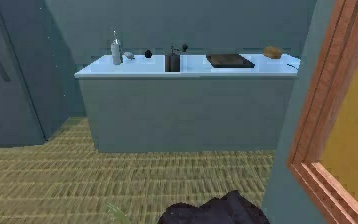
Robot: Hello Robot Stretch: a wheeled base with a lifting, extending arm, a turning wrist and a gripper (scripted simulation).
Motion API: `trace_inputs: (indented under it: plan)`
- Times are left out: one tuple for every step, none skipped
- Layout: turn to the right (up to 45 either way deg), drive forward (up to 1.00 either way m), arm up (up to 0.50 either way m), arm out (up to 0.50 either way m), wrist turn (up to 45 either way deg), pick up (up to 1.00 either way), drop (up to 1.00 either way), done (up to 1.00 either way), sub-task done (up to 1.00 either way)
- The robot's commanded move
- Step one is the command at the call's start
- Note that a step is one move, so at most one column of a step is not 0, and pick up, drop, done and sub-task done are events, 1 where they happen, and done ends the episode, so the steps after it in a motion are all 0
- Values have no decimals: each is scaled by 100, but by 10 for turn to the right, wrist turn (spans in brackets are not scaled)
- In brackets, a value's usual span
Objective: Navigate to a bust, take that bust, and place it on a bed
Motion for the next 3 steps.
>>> trace_inputs:
  plan:
    - [0,60,0,0,0,0,0,0,0]
    - [-450,0,0,0,0,0,0,0,0]
    - [-150,0,0,0,0,0,0,0,0]
